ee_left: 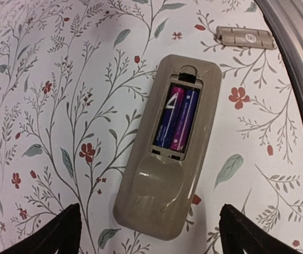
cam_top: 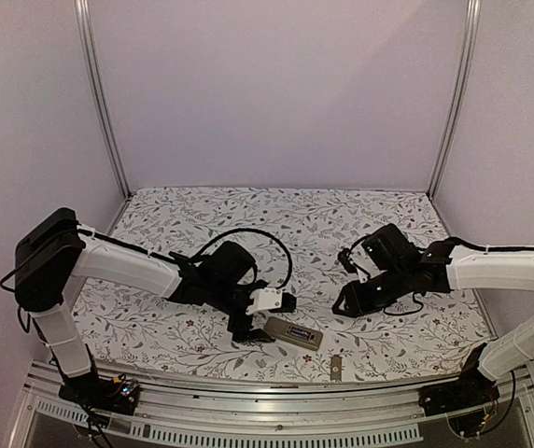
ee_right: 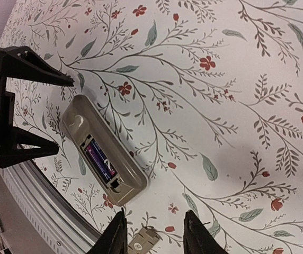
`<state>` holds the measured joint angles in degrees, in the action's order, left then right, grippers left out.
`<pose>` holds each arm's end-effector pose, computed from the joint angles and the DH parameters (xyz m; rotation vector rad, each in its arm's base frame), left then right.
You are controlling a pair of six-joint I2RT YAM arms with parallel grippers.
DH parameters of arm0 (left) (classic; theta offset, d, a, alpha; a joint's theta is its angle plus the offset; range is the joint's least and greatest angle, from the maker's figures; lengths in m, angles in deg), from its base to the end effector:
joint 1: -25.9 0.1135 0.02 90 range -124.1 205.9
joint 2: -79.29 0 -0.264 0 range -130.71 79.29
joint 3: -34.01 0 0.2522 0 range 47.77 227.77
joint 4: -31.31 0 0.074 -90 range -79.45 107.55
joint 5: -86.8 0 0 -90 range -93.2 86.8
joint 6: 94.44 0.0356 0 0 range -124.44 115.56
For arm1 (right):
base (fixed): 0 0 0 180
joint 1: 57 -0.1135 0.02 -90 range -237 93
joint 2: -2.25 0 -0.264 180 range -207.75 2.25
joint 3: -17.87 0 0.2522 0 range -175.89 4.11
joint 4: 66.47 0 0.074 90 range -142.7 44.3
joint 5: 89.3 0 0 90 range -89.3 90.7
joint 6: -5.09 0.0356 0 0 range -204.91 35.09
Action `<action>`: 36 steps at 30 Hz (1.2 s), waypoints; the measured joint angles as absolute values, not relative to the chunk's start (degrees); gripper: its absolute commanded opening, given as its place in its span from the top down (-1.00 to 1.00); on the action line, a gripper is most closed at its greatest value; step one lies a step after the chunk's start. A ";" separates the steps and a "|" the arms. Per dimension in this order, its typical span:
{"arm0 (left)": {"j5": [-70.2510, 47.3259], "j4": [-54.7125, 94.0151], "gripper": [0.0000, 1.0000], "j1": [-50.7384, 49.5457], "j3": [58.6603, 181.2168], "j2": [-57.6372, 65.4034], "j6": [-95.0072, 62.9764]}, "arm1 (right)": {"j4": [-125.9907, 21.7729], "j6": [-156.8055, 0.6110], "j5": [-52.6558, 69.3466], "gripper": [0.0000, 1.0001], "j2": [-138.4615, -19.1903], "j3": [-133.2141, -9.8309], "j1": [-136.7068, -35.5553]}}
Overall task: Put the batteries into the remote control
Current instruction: Pick up the battery cover at the center of the board.
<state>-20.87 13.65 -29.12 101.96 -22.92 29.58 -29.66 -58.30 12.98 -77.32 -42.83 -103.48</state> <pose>0.1923 -0.2937 0.1446 1.8421 1.6826 -0.5374 0.1819 0.2026 0.2017 -0.5526 2.6363 0.7277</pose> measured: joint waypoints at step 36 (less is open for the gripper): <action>-13.55 11.15 -0.52 -32.44 102.07 -25.42 19.99 | -32.87 -69.38 21.79 0.21 -76.09 -37.54 -108.07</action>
<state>-13.55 11.15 -32.44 102.07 -25.42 19.99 -32.87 -69.38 21.79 -76.09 -37.54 -108.07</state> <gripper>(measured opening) 0.728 0.383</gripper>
